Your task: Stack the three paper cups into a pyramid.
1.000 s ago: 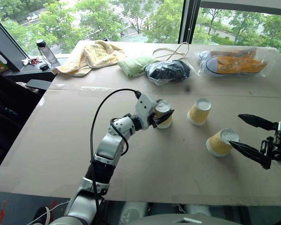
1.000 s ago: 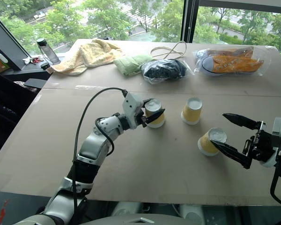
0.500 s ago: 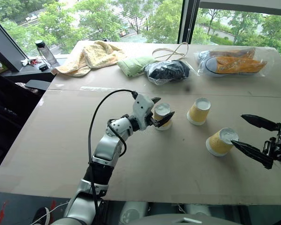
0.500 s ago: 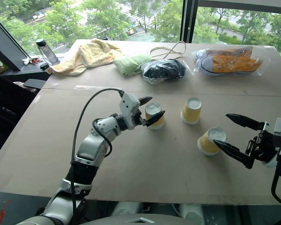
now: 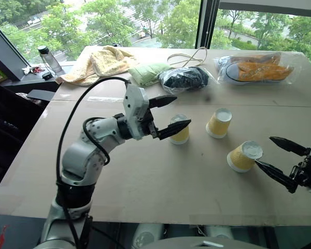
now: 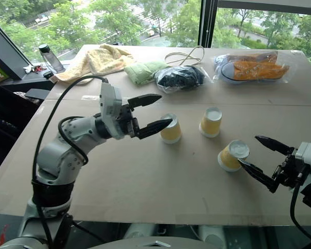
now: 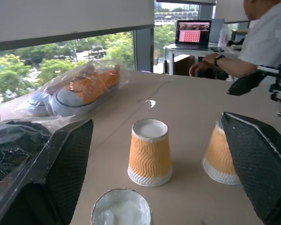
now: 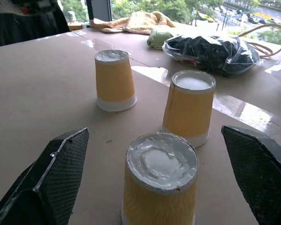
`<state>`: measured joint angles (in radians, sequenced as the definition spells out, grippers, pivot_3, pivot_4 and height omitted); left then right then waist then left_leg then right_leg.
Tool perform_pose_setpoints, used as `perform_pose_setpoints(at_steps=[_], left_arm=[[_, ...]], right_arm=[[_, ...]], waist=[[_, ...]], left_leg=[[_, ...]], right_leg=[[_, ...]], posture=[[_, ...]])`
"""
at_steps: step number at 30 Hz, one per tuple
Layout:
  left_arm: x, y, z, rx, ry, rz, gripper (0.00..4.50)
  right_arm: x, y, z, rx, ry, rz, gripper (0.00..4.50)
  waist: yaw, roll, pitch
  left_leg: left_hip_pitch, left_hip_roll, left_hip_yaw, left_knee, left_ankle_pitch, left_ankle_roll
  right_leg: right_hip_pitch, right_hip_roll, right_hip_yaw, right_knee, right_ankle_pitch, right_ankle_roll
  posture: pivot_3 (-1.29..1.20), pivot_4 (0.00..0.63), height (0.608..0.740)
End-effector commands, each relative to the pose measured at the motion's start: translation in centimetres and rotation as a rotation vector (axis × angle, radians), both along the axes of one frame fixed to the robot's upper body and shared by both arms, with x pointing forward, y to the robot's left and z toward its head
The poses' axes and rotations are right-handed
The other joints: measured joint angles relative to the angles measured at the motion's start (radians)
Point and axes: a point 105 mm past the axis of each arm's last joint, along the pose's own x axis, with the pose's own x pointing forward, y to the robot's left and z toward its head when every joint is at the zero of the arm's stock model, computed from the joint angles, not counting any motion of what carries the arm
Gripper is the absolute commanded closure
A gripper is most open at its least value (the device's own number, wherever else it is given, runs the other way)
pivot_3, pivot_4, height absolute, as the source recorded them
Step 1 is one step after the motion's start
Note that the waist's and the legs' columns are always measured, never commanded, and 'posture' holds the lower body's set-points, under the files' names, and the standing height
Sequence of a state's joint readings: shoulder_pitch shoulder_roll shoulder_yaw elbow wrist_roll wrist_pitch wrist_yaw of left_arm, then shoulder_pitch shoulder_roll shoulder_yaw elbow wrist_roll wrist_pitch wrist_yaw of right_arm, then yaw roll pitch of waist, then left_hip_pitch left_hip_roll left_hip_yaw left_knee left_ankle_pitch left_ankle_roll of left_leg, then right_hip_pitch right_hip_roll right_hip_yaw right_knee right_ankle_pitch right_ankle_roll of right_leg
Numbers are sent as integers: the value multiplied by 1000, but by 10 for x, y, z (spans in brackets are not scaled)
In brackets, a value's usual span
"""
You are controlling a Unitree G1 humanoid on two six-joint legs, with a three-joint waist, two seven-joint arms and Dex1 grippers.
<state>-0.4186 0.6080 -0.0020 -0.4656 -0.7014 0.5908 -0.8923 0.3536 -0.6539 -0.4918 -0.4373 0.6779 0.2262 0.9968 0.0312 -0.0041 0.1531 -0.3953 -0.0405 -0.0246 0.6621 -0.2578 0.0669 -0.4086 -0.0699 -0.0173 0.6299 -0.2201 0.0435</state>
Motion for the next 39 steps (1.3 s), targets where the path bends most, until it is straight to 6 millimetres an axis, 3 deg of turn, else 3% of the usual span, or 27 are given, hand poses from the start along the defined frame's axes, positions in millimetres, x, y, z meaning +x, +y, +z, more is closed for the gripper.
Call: perform_pose_setpoints(at_steps=[1,8,22,28,34,39], left_arm=[[-29,10,18,73,25,-154,38],[-61,34,18,316,108,-282,38],[-67,30,32,320,63,-310,38],[-67,32,30,334,66,-296,0],[-65,36,27,322,77,-243,0],[-59,53,12,285,125,-96,0]], right_arm=[[9,2,-8,-23,7,-60,0],[19,11,-17,-26,31,-69,0],[25,20,-22,44,65,-56,0],[26,23,-24,48,71,-42,2497],[28,28,-22,39,53,-19,2536],[37,55,-10,54,16,40,2536]], waist=[[-2,0,0],[-13,0,1],[-15,0,1],[-16,0,1],[-17,0,1],[-21,0,2]], left_leg=[[0,0,0,0,0,0],[0,0,0,2,0,0],[0,0,0,2,0,0],[0,0,0,2,0,0],[0,0,0,2,0,0],[2,0,1,2,0,0]], right_leg=[[0,0,0,1,-1,-2],[0,1,0,3,-3,-4],[0,1,0,3,-3,-4],[0,2,1,3,-3,-4],[0,2,1,3,-3,-4],[0,2,2,4,-3,-4]], posture=[[0,150,740],[0,150,740],[0,150,740],[0,150,740],[0,150,740],[0,150,740]])
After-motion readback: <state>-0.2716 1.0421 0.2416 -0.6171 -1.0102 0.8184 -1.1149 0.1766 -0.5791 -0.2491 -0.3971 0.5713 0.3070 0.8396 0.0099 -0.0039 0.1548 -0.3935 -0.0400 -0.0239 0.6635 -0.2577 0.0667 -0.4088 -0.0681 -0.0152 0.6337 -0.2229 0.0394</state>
